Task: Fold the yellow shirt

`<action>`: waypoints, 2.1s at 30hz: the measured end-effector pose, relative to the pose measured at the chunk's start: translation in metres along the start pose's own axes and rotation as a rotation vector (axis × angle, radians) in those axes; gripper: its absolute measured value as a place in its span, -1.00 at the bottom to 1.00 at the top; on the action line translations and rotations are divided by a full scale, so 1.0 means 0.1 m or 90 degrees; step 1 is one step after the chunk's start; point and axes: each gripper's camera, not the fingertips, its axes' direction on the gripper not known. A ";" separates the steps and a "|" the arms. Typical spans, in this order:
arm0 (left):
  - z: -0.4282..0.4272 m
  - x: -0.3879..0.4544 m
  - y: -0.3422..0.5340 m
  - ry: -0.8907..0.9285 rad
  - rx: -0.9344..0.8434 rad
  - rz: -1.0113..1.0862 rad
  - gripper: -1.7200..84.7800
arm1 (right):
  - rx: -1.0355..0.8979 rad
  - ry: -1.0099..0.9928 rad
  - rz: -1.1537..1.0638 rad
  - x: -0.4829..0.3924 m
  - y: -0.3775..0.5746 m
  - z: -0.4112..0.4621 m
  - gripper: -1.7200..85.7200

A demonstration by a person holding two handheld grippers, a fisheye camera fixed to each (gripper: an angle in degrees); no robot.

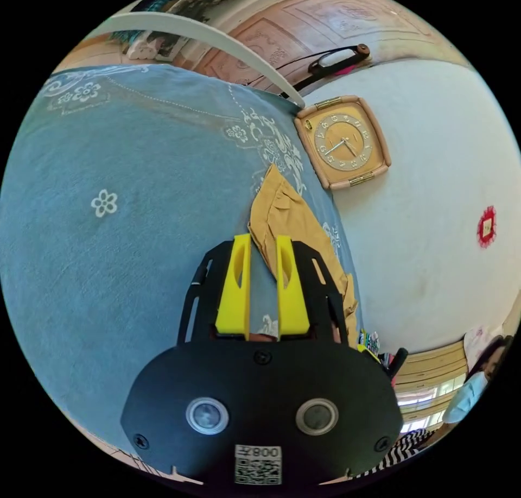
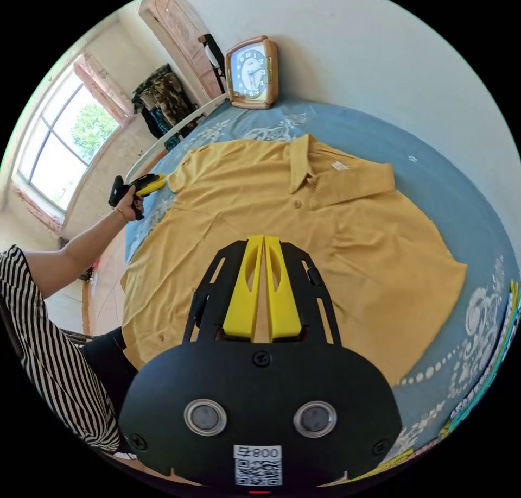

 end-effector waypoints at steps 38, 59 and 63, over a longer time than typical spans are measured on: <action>0.37 2.26 1.98 -0.154 -0.076 0.761 -0.94 | -0.006 -0.323 0.112 0.88 -1.89 2.32 -0.94; 1.24 2.84 2.75 -0.136 -0.253 0.800 -0.87 | -0.055 -0.106 0.103 1.28 -1.21 2.16 -0.95; 1.24 2.87 2.73 -0.106 -0.281 0.781 -0.82 | -0.045 -0.074 0.122 1.30 -1.12 2.05 -0.95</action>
